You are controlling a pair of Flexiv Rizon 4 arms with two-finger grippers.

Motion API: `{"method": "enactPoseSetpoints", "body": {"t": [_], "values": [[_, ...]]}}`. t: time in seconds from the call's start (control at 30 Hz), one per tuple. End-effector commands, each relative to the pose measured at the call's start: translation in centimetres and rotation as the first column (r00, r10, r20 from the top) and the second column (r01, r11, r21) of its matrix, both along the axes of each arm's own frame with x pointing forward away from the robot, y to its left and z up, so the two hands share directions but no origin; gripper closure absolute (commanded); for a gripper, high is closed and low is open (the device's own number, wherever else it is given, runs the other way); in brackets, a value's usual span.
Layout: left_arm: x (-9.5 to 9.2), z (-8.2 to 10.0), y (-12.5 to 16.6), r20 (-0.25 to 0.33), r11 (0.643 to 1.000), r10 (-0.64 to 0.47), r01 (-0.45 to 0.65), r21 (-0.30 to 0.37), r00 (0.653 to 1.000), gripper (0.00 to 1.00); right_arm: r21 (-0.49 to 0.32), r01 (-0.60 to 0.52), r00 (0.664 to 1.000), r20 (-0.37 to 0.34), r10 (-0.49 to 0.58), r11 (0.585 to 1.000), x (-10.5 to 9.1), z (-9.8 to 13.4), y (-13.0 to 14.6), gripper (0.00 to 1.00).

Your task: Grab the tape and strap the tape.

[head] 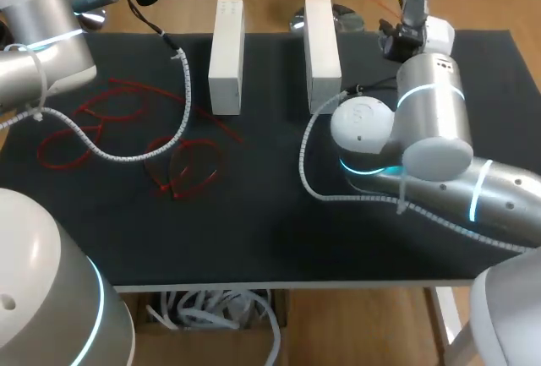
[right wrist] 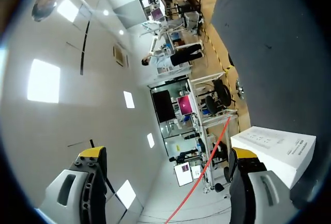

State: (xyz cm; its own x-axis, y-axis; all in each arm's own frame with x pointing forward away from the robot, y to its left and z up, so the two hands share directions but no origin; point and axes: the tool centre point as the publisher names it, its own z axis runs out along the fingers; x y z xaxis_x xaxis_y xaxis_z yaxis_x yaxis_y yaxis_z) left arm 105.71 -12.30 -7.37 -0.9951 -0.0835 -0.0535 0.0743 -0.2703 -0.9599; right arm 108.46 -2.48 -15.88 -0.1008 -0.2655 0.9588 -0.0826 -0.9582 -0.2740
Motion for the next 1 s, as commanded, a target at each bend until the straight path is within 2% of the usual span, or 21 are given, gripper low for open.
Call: {"method": "enactPoseSetpoints", "body": {"t": [0.03,0.3,0.53,1.0], "values": [[0.02,-0.09,0.0,0.002,1.0,0.0,0.0,-0.003,1.0,1.0,-0.019,0.003,1.0,-0.02,-0.004,1.0,0.01,0.21,-0.41,0.0],[0.02,-0.09,0.0,0.002,1.0,0.0,0.0,-0.003,1.0,1.0,-0.036,-0.026,1.0,-0.016,0.025,0.999,0.01,0.26,-0.16,0.0],[0.02,-0.09,0.0,0.002,1.0,0.0,0.0,-0.003,1.0,1.0,-0.068,-0.058,0.998,0.025,0.06,0.996,-0.01,0.84,0.1,0.0],[0.02,-0.09,0.0,0.002,1.0,0.0,0.0,-0.003,1.0,1.0,-0.076,-0.071,0.996,0.044,0.074,0.995,0.17,1.01,0.19,0.0]]}}
